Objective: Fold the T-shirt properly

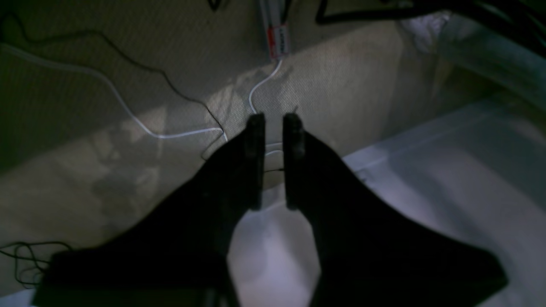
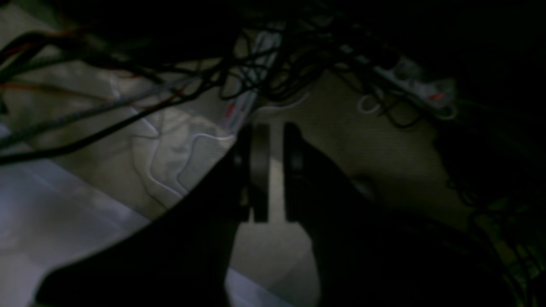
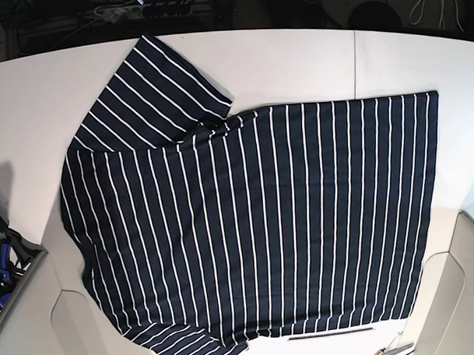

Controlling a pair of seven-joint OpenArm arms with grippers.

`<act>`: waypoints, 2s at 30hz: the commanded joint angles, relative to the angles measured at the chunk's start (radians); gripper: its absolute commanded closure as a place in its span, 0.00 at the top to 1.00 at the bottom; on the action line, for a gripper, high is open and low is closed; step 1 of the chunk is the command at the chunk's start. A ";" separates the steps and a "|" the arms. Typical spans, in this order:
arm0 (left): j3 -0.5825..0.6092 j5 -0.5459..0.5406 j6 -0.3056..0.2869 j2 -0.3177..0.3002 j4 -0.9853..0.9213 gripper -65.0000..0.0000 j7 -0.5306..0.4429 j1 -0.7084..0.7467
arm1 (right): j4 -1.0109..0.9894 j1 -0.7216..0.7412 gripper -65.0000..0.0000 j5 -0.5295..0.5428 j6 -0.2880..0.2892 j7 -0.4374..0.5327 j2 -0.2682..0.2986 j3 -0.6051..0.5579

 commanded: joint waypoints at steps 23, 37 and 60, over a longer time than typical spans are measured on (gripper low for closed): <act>-0.266 -0.093 -0.010 -0.009 0.661 0.13 0.145 0.453 | 0.727 -0.404 0.08 0.231 0.014 -0.420 0.175 0.037; -0.542 -0.251 -0.078 -0.009 1.032 0.25 0.317 0.581 | 1.095 -0.532 0.08 0.515 0.179 -0.582 0.175 0.248; -0.962 -0.701 -0.198 -0.076 1.130 0.59 0.396 0.560 | 1.304 -0.380 0.50 0.803 0.064 -0.625 0.168 0.699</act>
